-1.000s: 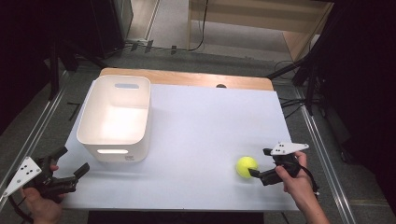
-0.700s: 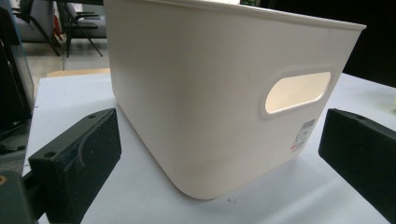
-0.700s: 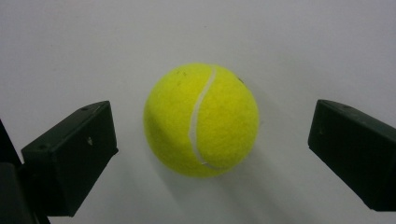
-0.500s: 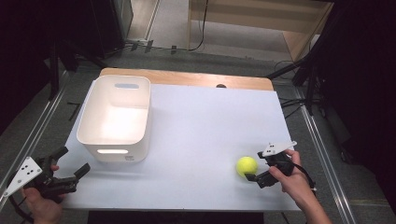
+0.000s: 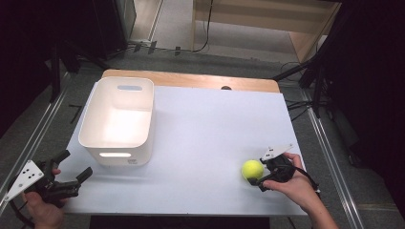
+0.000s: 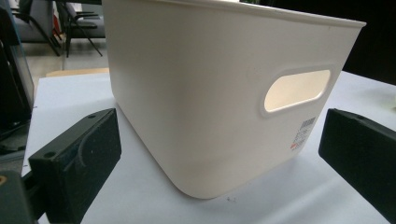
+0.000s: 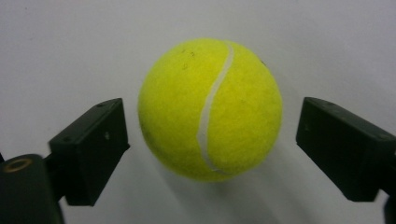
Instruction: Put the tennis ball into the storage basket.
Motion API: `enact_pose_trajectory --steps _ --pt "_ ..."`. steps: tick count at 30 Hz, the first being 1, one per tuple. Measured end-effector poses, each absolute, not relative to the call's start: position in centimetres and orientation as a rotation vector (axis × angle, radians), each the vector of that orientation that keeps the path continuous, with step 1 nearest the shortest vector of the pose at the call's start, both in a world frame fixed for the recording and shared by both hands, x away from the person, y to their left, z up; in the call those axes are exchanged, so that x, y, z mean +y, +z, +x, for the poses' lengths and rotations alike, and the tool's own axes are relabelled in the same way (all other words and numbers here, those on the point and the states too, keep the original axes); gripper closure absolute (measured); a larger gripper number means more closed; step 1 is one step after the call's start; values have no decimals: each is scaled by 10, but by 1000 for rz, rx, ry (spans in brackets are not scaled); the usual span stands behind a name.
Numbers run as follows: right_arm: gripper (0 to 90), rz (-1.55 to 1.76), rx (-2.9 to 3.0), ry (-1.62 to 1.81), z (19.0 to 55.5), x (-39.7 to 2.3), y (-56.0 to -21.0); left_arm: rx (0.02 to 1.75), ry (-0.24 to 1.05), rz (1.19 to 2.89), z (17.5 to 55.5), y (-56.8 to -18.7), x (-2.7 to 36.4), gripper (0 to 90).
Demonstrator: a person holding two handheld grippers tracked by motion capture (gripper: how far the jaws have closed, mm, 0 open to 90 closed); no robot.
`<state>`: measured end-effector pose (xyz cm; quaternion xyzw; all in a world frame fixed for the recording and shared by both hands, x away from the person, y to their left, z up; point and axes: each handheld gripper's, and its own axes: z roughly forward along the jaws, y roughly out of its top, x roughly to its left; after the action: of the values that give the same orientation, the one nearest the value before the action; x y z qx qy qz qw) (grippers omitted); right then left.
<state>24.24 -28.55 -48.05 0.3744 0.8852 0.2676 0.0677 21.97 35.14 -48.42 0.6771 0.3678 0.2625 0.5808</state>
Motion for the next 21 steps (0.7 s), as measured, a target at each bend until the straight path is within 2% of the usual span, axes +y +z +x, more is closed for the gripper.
enact_pose_trajectory --steps 17,21 --pt "134 1116 2711 718 246 -273 -488 857 616 1587 220 -484 351 0" --pt "176 1112 2702 721 247 -272 -488 857 618 1588 220 -484 351 0"
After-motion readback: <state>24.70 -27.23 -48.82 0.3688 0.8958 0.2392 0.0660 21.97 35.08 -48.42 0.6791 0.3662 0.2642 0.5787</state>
